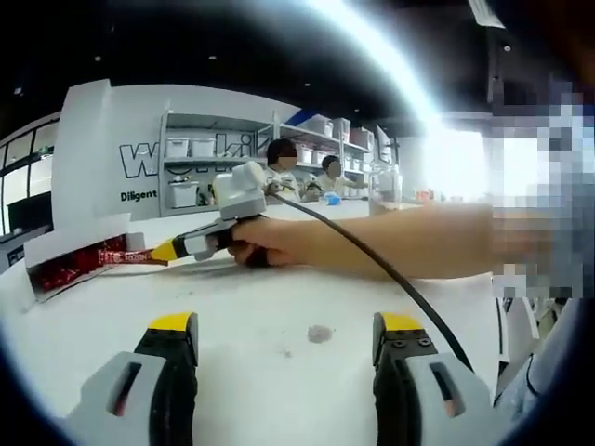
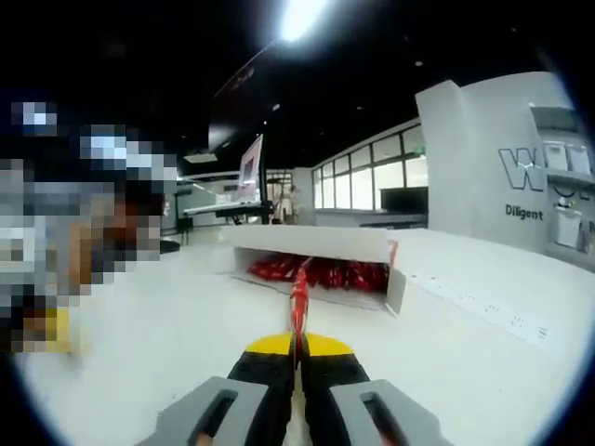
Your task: Tear open the coffee pouch, take out the coffee, and pour the coffee from the pouch into the cup
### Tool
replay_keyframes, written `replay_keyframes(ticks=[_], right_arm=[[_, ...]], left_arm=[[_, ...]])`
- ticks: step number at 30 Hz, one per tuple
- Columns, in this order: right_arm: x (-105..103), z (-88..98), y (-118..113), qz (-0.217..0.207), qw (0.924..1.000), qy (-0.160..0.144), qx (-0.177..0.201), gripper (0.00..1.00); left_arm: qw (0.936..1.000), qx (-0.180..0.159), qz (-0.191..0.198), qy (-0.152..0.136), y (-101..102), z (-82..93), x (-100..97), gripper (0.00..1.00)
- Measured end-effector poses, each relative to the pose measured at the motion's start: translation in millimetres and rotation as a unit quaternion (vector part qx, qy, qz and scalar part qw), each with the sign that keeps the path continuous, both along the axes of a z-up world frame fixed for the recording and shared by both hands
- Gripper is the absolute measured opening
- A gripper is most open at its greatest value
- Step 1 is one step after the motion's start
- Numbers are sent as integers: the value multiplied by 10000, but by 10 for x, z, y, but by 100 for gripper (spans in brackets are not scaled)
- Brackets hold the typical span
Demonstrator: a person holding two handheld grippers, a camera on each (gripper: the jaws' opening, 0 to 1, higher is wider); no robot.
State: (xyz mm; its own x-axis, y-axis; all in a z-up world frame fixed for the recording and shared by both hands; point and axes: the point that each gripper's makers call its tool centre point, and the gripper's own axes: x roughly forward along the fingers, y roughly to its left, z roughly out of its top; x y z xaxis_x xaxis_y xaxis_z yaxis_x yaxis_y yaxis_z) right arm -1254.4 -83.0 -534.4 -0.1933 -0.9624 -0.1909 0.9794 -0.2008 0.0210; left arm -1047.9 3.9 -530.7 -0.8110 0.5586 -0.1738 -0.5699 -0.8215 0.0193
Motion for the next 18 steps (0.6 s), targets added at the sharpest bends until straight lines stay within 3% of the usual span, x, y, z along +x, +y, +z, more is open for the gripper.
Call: replay_keyframes(ticks=[18], right_arm=[[31, -15, 139, -25, 10000, 56, 61, 3]], left_arm=[[10000, 24, 7, -39, -15, 9, -56, 78]])
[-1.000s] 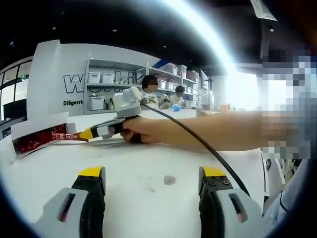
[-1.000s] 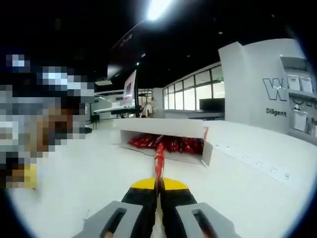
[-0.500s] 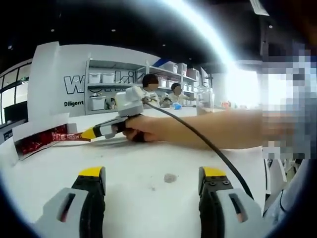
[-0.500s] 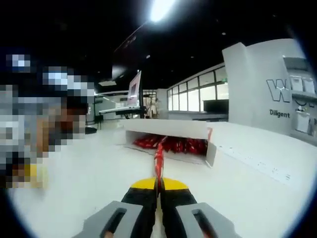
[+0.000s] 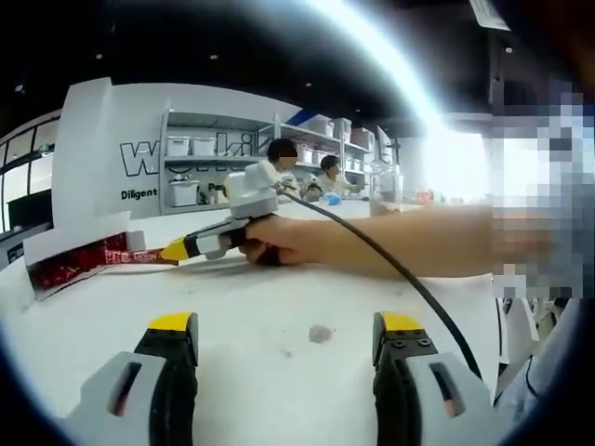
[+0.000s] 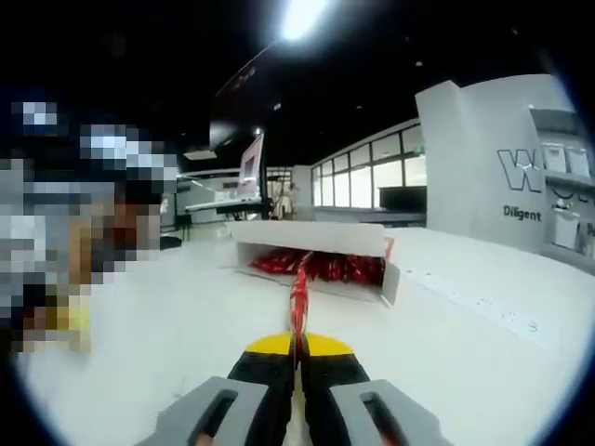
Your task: Tear open the coffee pouch, take out the coffee, and pour the coffee from the pouch into the cup
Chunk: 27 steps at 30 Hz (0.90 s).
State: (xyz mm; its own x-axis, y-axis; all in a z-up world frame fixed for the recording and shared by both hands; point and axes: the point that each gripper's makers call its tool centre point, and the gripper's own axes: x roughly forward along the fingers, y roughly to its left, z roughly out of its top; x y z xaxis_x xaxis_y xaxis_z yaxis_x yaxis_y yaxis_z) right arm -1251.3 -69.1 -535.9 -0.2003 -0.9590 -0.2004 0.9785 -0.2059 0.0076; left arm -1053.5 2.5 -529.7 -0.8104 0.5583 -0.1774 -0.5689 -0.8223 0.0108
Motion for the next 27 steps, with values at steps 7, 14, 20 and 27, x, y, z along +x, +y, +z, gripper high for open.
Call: replay_keyframes(ticks=[7, 14, 20, 27], right_arm=[[49, -3, 37, 8, 10000, 25, 9, 3], [88, -15, 73, 10, 10000, 30, 42, 3], [107, -3, 86, 31, 10000, 0, -1, 3], [104, -5, 116, 41, 10000, -22, 0, 3]], left_arm=[[10000, 1, 14, 1, -6, -7, 23, 78], [10000, 0, -10, -3, 21, -21, 66, 78], [10000, 2, -14, -11, 42, -34, 97, 78], [10000, -3, -4, 0, 52, -38, 119, 78]])
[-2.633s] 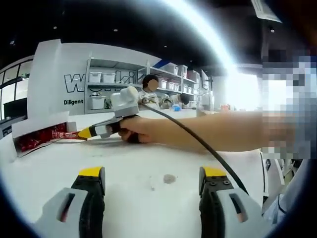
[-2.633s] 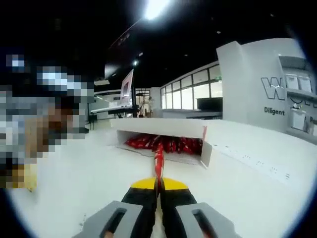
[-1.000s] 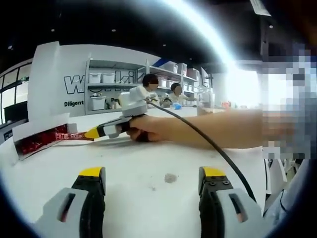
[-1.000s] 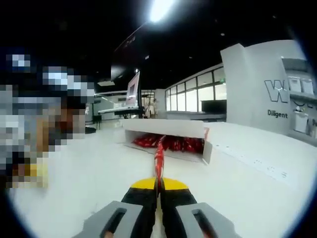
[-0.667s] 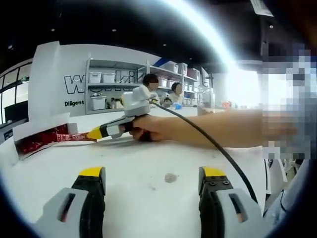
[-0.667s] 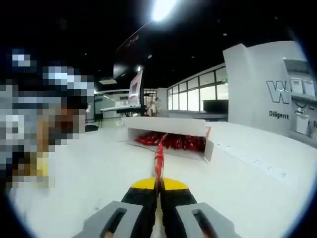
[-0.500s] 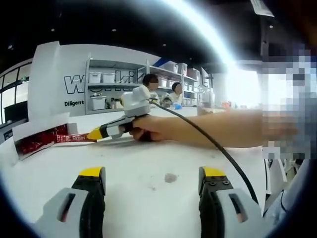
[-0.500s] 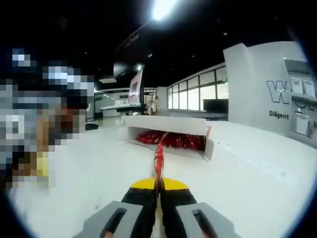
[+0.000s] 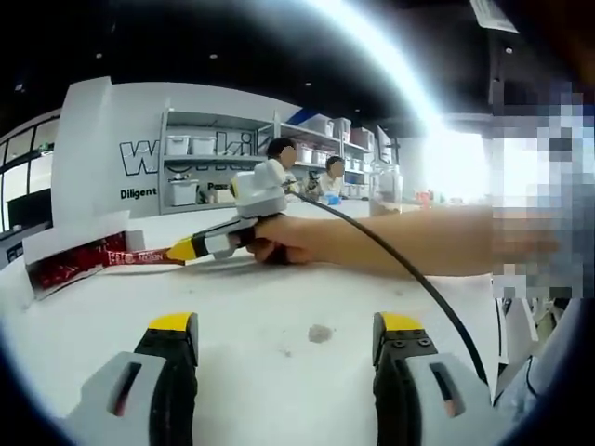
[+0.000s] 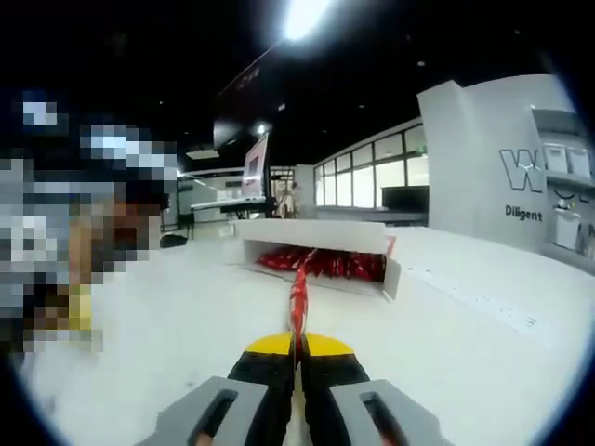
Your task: Tear open the coffee pouch, take out the coffee, and pour the coffee from the pouch into the cup
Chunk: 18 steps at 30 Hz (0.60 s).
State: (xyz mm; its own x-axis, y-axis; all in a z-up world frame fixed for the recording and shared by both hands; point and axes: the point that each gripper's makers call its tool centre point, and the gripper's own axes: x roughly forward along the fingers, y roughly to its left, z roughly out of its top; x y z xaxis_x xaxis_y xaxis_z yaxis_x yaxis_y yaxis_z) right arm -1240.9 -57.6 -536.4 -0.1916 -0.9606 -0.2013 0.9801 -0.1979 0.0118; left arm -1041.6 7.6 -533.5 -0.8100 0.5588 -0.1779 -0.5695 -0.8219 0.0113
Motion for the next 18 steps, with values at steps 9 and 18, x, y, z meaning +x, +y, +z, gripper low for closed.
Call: replay_keyframes(ticks=[9, 18], right_arm=[[53, -9, 38, 54, 10000, 6, 19, 3], [44, -18, 80, 22, 10000, 16, 49, 3]], left_arm=[[10000, -13, 13, 6, 106, -23, 76, 78], [10000, -18, 28, -2, 109, -28, 81, 78]])
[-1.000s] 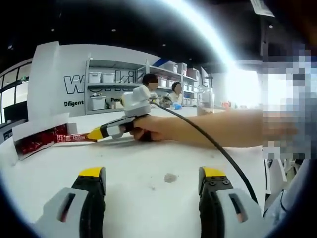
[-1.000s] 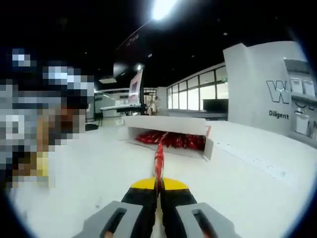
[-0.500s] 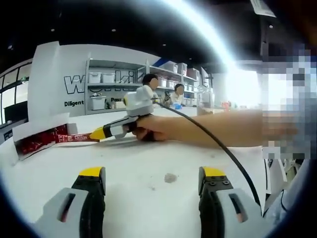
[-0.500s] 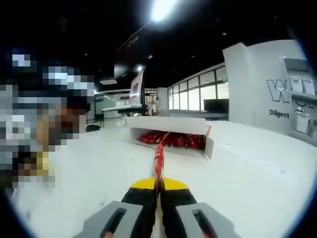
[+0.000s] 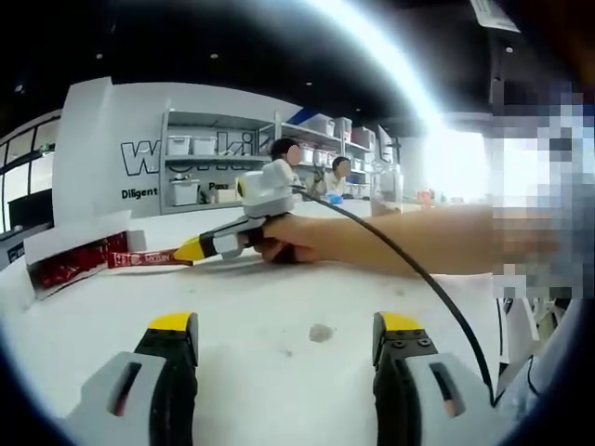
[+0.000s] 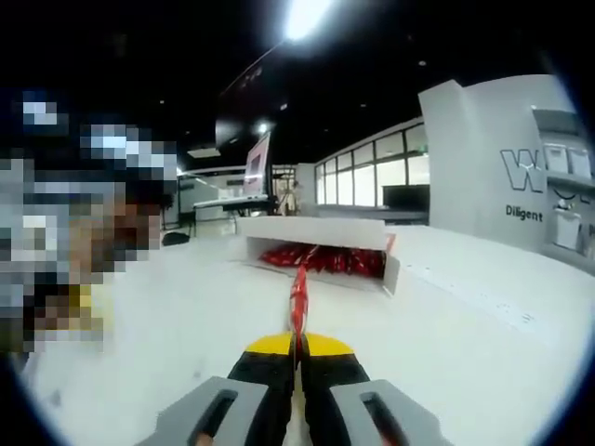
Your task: Tear open the coffee pouch, take out the coffee, and pour the coffee from the pouch into the cup
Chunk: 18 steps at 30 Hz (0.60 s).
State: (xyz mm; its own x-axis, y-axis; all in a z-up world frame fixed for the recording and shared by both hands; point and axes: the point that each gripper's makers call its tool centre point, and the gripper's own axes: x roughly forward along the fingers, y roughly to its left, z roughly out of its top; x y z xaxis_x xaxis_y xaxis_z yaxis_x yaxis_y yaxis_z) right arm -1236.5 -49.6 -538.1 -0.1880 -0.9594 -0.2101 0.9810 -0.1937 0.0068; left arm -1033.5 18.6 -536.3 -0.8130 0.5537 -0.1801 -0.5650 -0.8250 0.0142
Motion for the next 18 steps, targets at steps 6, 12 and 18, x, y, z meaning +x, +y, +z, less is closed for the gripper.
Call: replay_keyframes(ticks=[6, 12, 18], right_arm=[[24, 4, 29, 1, 10000, 5, -15, 3], [-22, 19, 31, -20, 10000, 37, -39, 4], [-4, 34, 33, 1, 10000, 48, -77, 4]], left_arm=[[10000, -4, 8, -2, 30, -7, 21, 78], [10000, -8, 12, -6, 36, -9, 22, 78], [10000, 3, 16, -25, -34, 0, -34, 78]])
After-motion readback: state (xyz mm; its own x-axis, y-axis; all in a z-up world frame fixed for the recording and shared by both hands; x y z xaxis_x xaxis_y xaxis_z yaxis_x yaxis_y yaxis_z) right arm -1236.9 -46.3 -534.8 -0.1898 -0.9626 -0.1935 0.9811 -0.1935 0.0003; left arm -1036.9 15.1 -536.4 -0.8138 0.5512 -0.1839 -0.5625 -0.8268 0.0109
